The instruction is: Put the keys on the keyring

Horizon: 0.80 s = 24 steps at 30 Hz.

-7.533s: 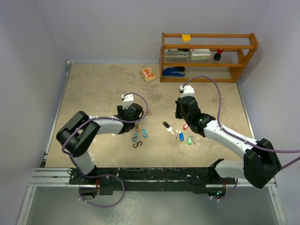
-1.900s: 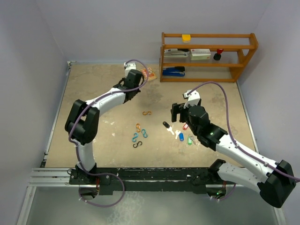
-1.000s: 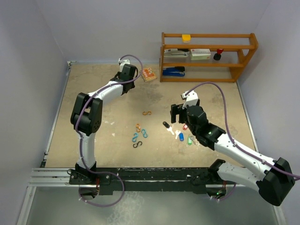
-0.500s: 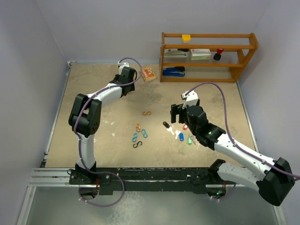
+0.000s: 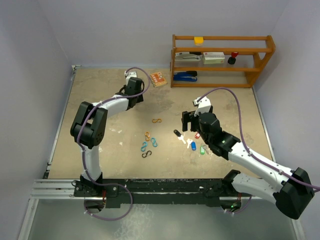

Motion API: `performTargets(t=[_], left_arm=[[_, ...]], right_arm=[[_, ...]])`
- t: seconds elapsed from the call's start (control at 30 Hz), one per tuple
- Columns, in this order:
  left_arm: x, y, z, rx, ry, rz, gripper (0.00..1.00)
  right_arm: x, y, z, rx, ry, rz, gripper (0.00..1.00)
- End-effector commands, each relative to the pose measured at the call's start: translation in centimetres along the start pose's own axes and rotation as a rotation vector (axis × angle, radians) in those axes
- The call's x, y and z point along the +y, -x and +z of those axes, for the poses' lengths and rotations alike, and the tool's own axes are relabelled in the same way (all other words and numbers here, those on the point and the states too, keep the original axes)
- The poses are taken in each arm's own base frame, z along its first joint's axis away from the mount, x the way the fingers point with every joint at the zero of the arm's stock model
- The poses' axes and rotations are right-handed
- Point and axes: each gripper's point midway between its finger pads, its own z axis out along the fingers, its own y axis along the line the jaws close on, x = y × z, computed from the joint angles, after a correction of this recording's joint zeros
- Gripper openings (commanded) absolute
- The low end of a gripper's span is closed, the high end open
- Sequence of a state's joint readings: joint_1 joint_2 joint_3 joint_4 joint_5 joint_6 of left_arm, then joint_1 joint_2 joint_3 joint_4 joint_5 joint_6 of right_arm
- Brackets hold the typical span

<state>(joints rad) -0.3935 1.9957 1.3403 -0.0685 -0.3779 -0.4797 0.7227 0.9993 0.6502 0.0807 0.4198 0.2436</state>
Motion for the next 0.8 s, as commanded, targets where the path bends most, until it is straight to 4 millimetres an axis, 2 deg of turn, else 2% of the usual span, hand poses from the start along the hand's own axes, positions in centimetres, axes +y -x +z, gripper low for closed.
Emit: performTargets(t=[0.0,0.4,0.77], left_arm=[[-1.5,3.9,-2.0,-0.115,-0.097,-0.096,0.37],[-1.5,2.7,-1.5,-0.098,-0.111,-0.103,0.00],[-1.6,3.3,-2.3,-0.121,-0.131,-0.119,0.00]], right_arm=[[0.4,0.9,0.1,-0.033,0.010,0.024,0.88],[0.3,0.9,-0.1,-0.036,0.013,0.026,0.88],[0.3,0.8,0.0,-0.033,0.012,0.025,0.88]])
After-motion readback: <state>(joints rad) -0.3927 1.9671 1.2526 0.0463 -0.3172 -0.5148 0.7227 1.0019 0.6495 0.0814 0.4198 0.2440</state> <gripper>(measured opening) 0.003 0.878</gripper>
